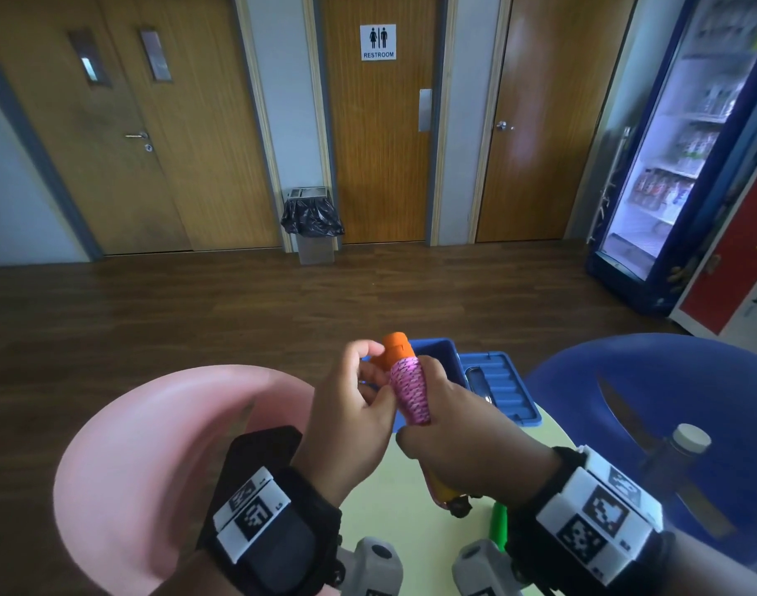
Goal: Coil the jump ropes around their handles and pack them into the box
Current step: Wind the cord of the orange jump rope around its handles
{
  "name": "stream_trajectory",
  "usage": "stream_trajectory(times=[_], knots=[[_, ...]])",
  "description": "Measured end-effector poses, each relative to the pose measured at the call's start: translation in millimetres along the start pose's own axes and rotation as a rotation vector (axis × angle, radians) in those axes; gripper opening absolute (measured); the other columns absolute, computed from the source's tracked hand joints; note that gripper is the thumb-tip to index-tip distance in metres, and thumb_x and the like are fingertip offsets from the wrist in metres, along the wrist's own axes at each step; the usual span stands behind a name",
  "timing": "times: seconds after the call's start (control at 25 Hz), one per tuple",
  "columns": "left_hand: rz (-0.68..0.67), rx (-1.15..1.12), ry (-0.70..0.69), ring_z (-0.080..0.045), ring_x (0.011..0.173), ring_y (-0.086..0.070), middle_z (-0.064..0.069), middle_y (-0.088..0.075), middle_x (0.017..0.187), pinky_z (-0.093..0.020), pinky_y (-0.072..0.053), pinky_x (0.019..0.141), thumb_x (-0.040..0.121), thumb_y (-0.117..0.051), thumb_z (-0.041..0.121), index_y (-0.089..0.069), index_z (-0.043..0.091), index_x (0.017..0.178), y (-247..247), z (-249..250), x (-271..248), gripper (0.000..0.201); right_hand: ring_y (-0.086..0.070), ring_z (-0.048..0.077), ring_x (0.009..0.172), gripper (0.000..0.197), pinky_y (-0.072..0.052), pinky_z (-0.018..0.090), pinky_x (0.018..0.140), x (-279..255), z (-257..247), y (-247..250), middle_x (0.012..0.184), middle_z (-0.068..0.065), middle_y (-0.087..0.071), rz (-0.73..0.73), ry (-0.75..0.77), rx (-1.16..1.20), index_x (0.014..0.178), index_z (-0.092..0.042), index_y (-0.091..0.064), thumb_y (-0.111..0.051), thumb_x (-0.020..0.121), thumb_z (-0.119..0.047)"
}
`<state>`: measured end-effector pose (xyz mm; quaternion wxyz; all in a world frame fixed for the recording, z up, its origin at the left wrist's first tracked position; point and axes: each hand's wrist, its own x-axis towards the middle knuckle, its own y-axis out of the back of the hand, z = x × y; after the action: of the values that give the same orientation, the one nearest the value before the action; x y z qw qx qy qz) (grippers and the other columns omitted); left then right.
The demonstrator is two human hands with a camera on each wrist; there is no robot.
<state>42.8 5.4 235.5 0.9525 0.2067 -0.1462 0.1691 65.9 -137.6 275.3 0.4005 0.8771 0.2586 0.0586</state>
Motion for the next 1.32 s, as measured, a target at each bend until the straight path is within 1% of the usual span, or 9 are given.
stream_trajectory(times=[0.24, 0.36, 0.44, 0.52, 0.6, 0.72, 0.8, 1.0, 1.32], knots=[[0.008, 0.109, -0.175, -0.003, 0.088, -0.058, 0.012, -0.060, 0.096, -0.011, -0.043, 0.075, 0.087, -0.058, 0.044, -0.062, 0.026, 0.107, 23.1, -14.3, 25.4, 0.027, -0.064, 0.020, 0.075, 0.047, -0.056, 0.041, 0.067, 5.9, 13.3, 0.4, 0.095, 0.017, -0.066, -0.215, 0.003, 0.305, 0.108, -0.013, -0.051, -0.065, 0.064, -0.024], [-0.145, 0.024, -0.010, -0.005, 0.068, -0.058, 0.007, -0.061, 0.070, -0.019, -0.043, 0.063, 0.086, -0.057, 0.054, -0.063, 0.019, 0.080, 22.0, -18.7, 31.6, 0.036, -0.065, 0.019, 0.070, 0.046, -0.052, 0.031, 0.058, 5.8, 20.8, -1.6, 0.088, 0.016, -0.067, -0.329, 0.004, 0.554, 0.108, 0.000, -0.059, -0.062, 0.064, -0.015], [0.002, 0.116, 0.121, -0.010, 0.059, -0.053, 0.011, -0.053, 0.054, -0.024, -0.038, 0.057, 0.085, -0.064, 0.055, -0.055, 0.018, 0.063, 22.8, -33.3, 37.9, 0.043, -0.060, 0.019, 0.066, 0.043, -0.050, 0.030, 0.055, 6.2, 32.4, -5.6, 0.083, 0.012, -0.066, -0.273, -0.035, 0.626, 0.106, -0.006, -0.064, -0.065, 0.068, -0.025], [0.077, 0.110, 0.276, -0.017, 0.054, -0.049, 0.010, -0.047, 0.046, -0.030, -0.037, 0.056, 0.079, -0.062, 0.063, -0.050, 0.019, 0.053, 24.8, -47.4, 41.5, 0.053, -0.062, 0.019, 0.069, 0.043, -0.056, 0.040, 0.065, 9.8, 47.0, -14.3, 0.084, 0.014, -0.067, -0.159, -0.044, 0.600, 0.101, -0.014, -0.069, -0.068, 0.073, -0.046], [0.006, 0.023, 0.415, -0.024, 0.055, -0.056, 0.007, -0.052, 0.049, -0.033, -0.044, 0.059, 0.074, -0.057, 0.071, -0.057, 0.018, 0.051, 22.0, -57.7, 44.2, 0.057, -0.066, 0.023, 0.068, 0.046, -0.059, 0.042, 0.070, 13.5, 55.8, -22.8, 0.081, 0.013, -0.069, -0.063, -0.025, 0.556, 0.096, -0.016, -0.071, -0.064, 0.080, -0.059], [-0.077, -0.003, 0.515, -0.035, 0.076, -0.069, -0.006, -0.064, 0.062, -0.046, -0.057, 0.078, 0.070, -0.054, 0.078, -0.066, 0.013, 0.064, 14.6, -64.4, 42.9, 0.066, -0.071, 0.032, 0.071, 0.036, -0.061, 0.041, 0.065, 19.8, 63.0, -28.5, 0.085, 0.019, -0.072, -0.052, -0.038, 0.567, 0.101, -0.012, -0.068, -0.062, 0.093, -0.046], [-0.075, 0.021, 0.507, -0.033, 0.073, -0.067, -0.008, -0.061, 0.061, -0.046, -0.055, 0.080, 0.073, -0.052, 0.078, -0.060, 0.010, 0.062, 12.1, -64.4, 42.2, 0.069, -0.071, 0.031, 0.072, 0.036, -0.059, 0.039, 0.064, 23.4, 68.3, -27.2, 0.090, 0.025, -0.071, -0.109, -0.058, 0.650, 0.105, -0.006, -0.066, -0.062, 0.095, -0.040], [0.061, 0.113, 0.447, -0.023, 0.058, -0.054, -0.001, -0.052, 0.054, -0.032, -0.037, 0.058, 0.089, -0.060, 0.059, -0.049, 0.013, 0.056, 5.2, -59.6, 38.9, 0.058, -0.070, 0.034, 0.077, 0.048, -0.055, 0.038, 0.065, 31.0, 82.8, -26.3, 0.093, 0.024, -0.071, -0.197, -0.060, 0.783, 0.109, -0.002, -0.065, -0.064, 0.086, -0.044], [0.086, 0.089, 0.430, -0.021, 0.056, -0.055, 0.004, -0.052, 0.050, -0.032, -0.038, 0.059, 0.082, -0.065, 0.063, -0.050, 0.015, 0.057, -7.3, -73.3, 44.5, 0.056, -0.069, 0.037, 0.079, 0.050, -0.054, 0.035, 0.061, 39.4, 100.5, -28.0, 0.094, 0.023, -0.070, -0.229, -0.041, 0.861, 0.115, -0.004, -0.064, -0.068, 0.084, -0.042]])
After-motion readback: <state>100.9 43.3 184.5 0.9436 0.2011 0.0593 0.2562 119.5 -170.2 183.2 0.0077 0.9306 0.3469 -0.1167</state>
